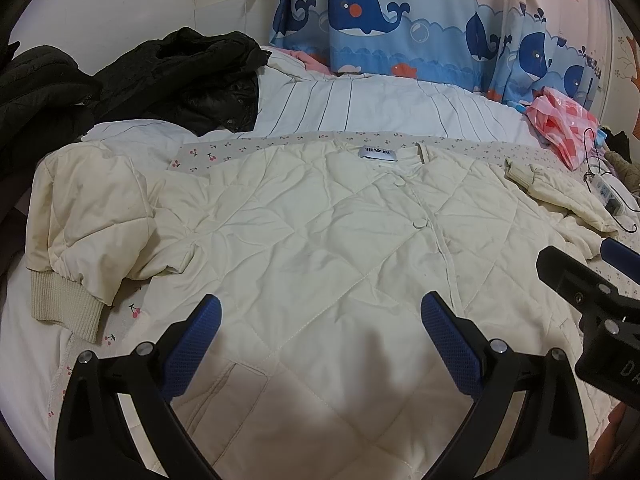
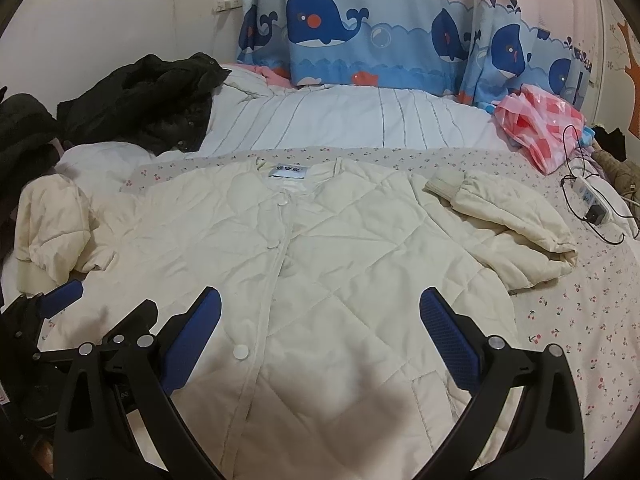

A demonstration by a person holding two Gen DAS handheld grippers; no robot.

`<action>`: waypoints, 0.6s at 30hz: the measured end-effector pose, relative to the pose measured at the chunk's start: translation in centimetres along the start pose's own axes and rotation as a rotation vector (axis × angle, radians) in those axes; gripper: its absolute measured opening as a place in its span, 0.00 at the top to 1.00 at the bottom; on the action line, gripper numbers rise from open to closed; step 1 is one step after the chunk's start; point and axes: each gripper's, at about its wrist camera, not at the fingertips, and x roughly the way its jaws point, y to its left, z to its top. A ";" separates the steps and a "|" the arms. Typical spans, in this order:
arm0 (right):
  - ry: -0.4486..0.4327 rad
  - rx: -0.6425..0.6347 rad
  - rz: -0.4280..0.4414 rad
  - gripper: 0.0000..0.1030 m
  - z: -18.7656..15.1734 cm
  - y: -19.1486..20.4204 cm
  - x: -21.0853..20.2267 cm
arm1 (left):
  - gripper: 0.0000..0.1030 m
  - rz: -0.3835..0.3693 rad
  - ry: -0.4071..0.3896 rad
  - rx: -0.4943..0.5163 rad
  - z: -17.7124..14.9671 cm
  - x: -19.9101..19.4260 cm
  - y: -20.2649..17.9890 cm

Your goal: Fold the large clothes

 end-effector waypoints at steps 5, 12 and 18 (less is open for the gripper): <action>-0.001 -0.014 -0.022 0.07 -0.1 0.1 0.0 | 0.07 -0.001 -0.002 0.004 -0.1 0.0 -0.1; -0.002 -0.037 -0.043 0.07 0.1 0.5 -0.1 | 0.07 -0.021 -0.007 -0.004 -0.3 0.0 -0.1; 0.006 -0.040 -0.056 0.07 0.1 0.7 -0.1 | 0.07 -0.032 -0.002 -0.007 -0.2 0.0 -0.1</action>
